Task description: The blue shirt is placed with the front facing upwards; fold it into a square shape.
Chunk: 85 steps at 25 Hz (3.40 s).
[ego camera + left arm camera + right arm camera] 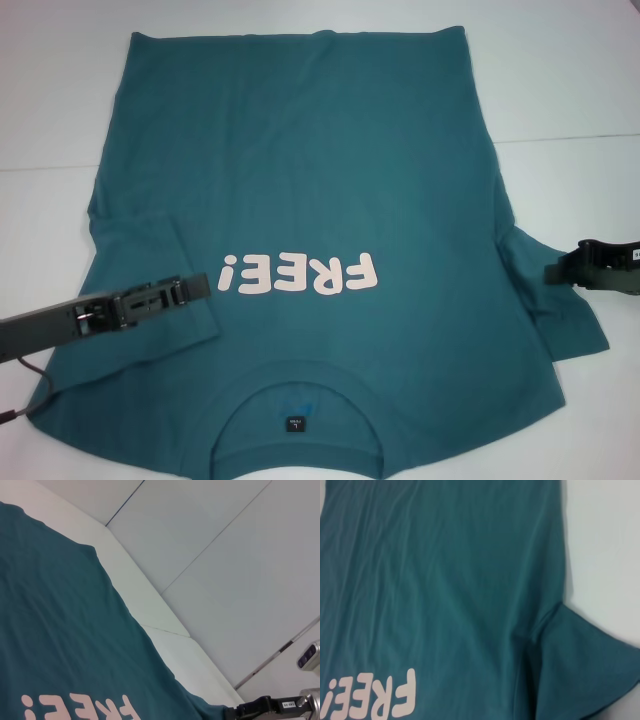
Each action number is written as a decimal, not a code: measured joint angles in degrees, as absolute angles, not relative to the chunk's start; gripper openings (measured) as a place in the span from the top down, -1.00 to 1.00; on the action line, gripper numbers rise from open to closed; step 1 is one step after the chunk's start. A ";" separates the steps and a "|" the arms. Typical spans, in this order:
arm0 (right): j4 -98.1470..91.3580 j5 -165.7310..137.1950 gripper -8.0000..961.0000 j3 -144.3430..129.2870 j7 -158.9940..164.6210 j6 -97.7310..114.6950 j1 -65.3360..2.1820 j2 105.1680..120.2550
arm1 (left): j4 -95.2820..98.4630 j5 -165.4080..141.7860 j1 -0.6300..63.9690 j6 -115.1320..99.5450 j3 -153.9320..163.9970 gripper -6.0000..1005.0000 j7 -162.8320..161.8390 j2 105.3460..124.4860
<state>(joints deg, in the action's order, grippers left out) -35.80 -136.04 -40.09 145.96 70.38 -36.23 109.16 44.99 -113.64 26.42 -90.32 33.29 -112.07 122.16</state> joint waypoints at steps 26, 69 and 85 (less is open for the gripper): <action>-37.92 -139.58 0.97 -39.70 145.67 67.96 -37.85 106.23 | 45.18 -113.65 25.68 -90.81 32.86 -0.44 -112.20 121.99; -43.73 -155.73 0.97 -40.42 150.21 73.93 -46.48 107.72 | 45.08 -113.68 25.02 -90.76 31.82 -0.44 -112.33 121.99; -43.10 -155.84 0.97 -42.19 150.35 77.31 -50.68 109.69 | 45.09 -113.67 24.96 -90.31 31.82 -0.44 -112.32 122.08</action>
<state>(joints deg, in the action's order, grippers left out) -43.10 -155.84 -42.19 150.35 77.31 -50.68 109.69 45.09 -113.67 24.96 -90.31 31.82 -112.32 122.08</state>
